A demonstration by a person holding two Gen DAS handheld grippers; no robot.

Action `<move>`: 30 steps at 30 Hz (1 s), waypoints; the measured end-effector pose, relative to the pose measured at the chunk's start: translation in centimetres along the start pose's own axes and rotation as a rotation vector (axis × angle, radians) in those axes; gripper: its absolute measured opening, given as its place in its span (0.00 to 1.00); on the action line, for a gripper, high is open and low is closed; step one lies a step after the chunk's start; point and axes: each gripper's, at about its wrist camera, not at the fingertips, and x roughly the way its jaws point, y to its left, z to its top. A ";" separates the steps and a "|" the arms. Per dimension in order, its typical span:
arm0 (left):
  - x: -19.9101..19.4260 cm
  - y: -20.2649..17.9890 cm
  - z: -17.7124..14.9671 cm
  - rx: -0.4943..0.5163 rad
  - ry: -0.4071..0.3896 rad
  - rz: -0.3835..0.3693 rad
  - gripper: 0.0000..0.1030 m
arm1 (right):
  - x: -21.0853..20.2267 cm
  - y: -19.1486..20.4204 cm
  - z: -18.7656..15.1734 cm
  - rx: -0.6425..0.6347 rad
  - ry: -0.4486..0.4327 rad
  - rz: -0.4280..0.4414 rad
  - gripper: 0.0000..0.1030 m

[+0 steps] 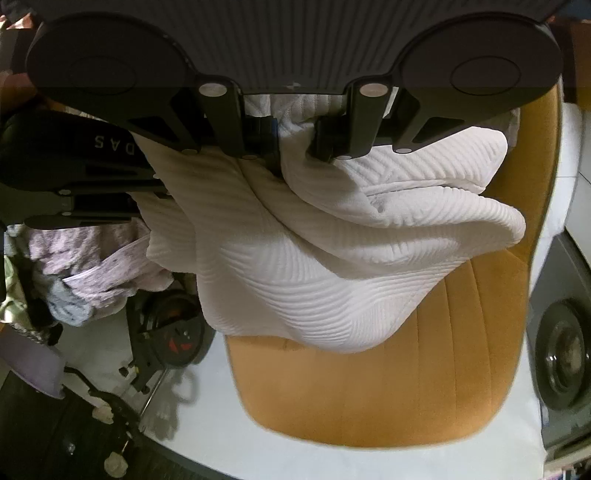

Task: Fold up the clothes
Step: 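Lower the sweater onto the clothes stack on the chair and open both grippers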

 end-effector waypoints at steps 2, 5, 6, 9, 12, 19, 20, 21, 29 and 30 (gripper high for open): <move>1.8 1.4 -0.2 -0.005 0.029 -0.018 0.15 | 2.3 -0.1 -0.2 -0.002 0.020 -0.021 0.17; 4.6 3.7 -0.9 -0.005 0.084 -0.040 0.15 | 6.8 -0.4 -1.3 -0.019 0.075 -0.038 0.16; 5.6 4.5 -1.2 -0.001 0.105 -0.044 0.16 | 8.3 -0.4 -1.8 -0.026 0.095 -0.043 0.16; 8.0 6.4 -2.4 0.039 0.183 -0.053 0.17 | 12.5 -0.7 -3.2 -0.045 0.151 -0.061 0.16; 8.4 7.7 -2.8 0.086 0.205 -0.092 0.20 | 14.5 -1.0 -4.4 -0.056 0.177 -0.089 0.16; 6.0 8.2 -2.1 0.156 0.238 -0.228 0.52 | 14.6 -1.9 -4.4 0.017 0.208 -0.095 0.25; 5.5 8.5 -2.1 0.155 0.227 -0.230 0.64 | 14.4 -2.0 -4.3 0.031 0.210 -0.094 0.26; 5.2 8.8 -2.0 0.155 0.216 -0.223 0.67 | 14.1 -2.1 -4.3 0.048 0.209 -0.094 0.28; 6.6 8.2 -2.6 0.233 0.269 -0.160 0.67 | 14.5 -2.6 -3.8 0.095 0.211 -0.097 0.24; 6.6 7.7 -2.8 0.248 0.273 -0.153 0.67 | 14.4 -2.6 -3.7 0.097 0.208 -0.095 0.21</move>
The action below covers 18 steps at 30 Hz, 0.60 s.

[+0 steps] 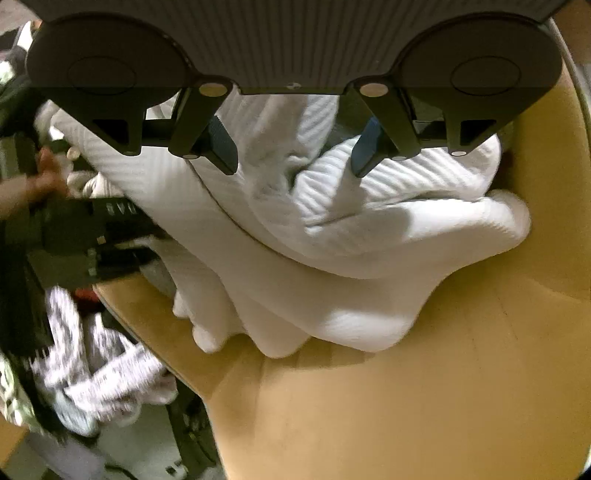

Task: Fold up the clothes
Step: 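Lower the sweater onto the clothes stack on the chair and open both grippers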

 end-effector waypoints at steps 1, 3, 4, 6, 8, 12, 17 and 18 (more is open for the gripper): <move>0.1 -0.4 0.0 0.010 0.006 0.012 0.67 | -0.1 0.0 0.1 -0.002 -0.003 0.001 0.21; 0.3 -1.2 -0.1 0.011 0.018 0.045 0.67 | -0.2 0.0 0.2 -0.016 -0.006 -0.001 0.20; 0.1 -1.2 -0.2 -0.006 0.027 0.066 0.67 | -0.5 0.0 0.1 -0.021 -0.007 -0.003 0.20; -0.3 -1.1 -0.5 -0.046 0.044 0.102 0.67 | -0.9 0.0 -0.1 -0.023 -0.006 -0.005 0.20; -1.0 -0.8 -1.1 -0.116 0.058 0.104 0.66 | -1.0 -0.4 -0.1 -0.001 0.000 0.001 0.21; -1.0 -0.6 -1.4 -0.148 0.053 0.023 0.65 | -0.9 -0.5 -0.2 0.008 0.006 0.003 0.22; 0.7 1.5 0.2 -0.226 0.039 -0.034 0.52 | -0.8 -0.5 -0.4 -0.001 0.010 -0.003 0.23; 1.0 1.9 0.4 -0.244 0.045 -0.049 0.42 | -0.8 -0.6 -0.4 -0.006 0.009 -0.001 0.21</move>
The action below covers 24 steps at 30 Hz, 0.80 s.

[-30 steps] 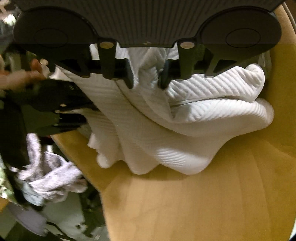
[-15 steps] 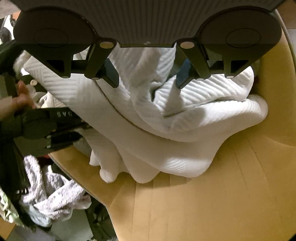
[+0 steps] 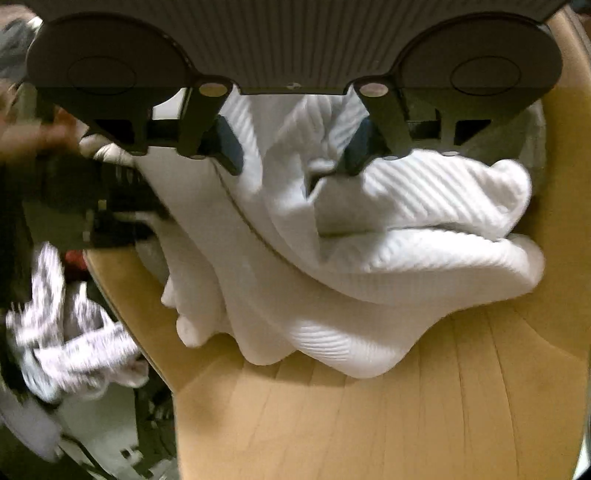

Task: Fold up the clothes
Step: 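Lower the sweater onto the clothes stack on the chair and open both grippers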

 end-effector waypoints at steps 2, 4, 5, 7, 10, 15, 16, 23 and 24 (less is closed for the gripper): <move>0.2 0.4 0.3 -0.006 0.011 -0.008 0.21 | -0.2 -0.2 0.1 -0.025 -0.001 0.007 0.19; -0.6 0.5 0.1 -0.003 -0.015 -0.007 0.18 | -0.9 -0.3 0.5 -0.056 -0.011 0.005 0.17; -1.1 0.5 -0.3 -0.015 -0.037 0.002 0.17 | -1.3 -0.5 0.7 -0.066 -0.018 0.002 0.17; -3.0 1.2 -1.3 -0.080 -0.095 0.016 0.17 | -2.6 -1.2 1.3 -0.076 -0.043 -0.018 0.16; -6.7 2.6 -3.3 -0.178 -0.203 0.061 0.17 | -4.6 -2.9 2.4 -0.076 -0.088 -0.065 0.16; -8.7 5.2 -5.5 -0.310 -0.257 0.162 0.17 | -5.0 -5.0 4.0 -0.103 -0.098 -0.143 0.16; -7.9 5.7 -5.8 -0.324 -0.237 0.173 0.17 | -4.4 -5.3 3.9 -0.110 -0.085 -0.154 0.16; -5.2 7.4 -5.9 -0.346 -0.205 0.232 0.18 | -1.9 -7.0 3.0 -0.084 -0.040 -0.193 0.23; -5.4 7.4 -5.9 -0.339 -0.206 0.233 0.19 | -2.2 -7.3 2.9 -0.061 -0.045 -0.185 0.29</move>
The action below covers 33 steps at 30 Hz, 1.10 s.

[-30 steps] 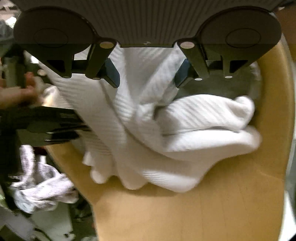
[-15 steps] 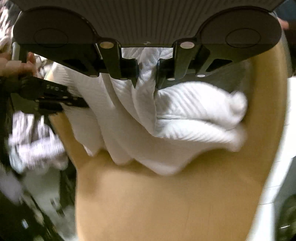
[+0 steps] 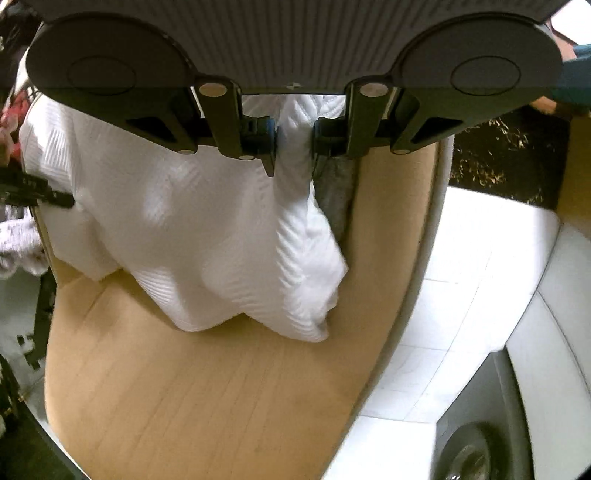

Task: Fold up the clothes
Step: 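Lower the sweater onto the clothes stack on the chair and open both grippers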

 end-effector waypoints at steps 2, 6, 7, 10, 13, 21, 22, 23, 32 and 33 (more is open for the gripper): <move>-0.2 -0.1 0.2 0.018 0.012 0.004 0.26 | -0.9 -0.7 -0.3 0.049 0.000 0.024 0.34; -0.8 -0.5 0.2 0.044 0.041 -0.005 0.35 | -2.7 -2.2 -1.6 0.113 0.023 0.074 0.46; -1.1 -0.5 0.1 0.048 0.046 -0.011 0.41 | -2.9 -2.4 -2.0 0.116 0.033 0.083 0.46; -1.2 -1.2 0.2 0.080 0.051 -0.014 0.49 | -2.9 -2.0 -3.2 0.099 0.057 0.088 0.53; -0.6 -1.9 0.4 0.134 0.050 0.002 0.48 | -2.2 -1.0 -3.7 0.077 0.071 0.065 0.38; -1.4 -1.4 0.2 0.180 -0.035 0.074 0.16 | -5.5 -2.1 -4.7 0.204 0.001 -0.101 0.09; -1.5 -1.0 -0.1 0.155 -0.041 0.078 0.16 | -5.4 -2.2 -5.0 0.215 0.018 -0.093 0.09; -1.5 -0.6 -0.3 0.134 -0.041 0.083 0.16 | -5.1 -2.0 -5.3 0.204 0.046 -0.078 0.09; -1.9 -0.8 0.6 0.108 -0.005 0.060 0.43 | -6.2 -0.3 -2.5 0.137 0.009 -0.031 0.50; -2.3 -1.0 0.9 0.110 -0.017 0.053 0.44 | -6.1 -0.2 -1.7 0.129 -0.007 -0.021 0.51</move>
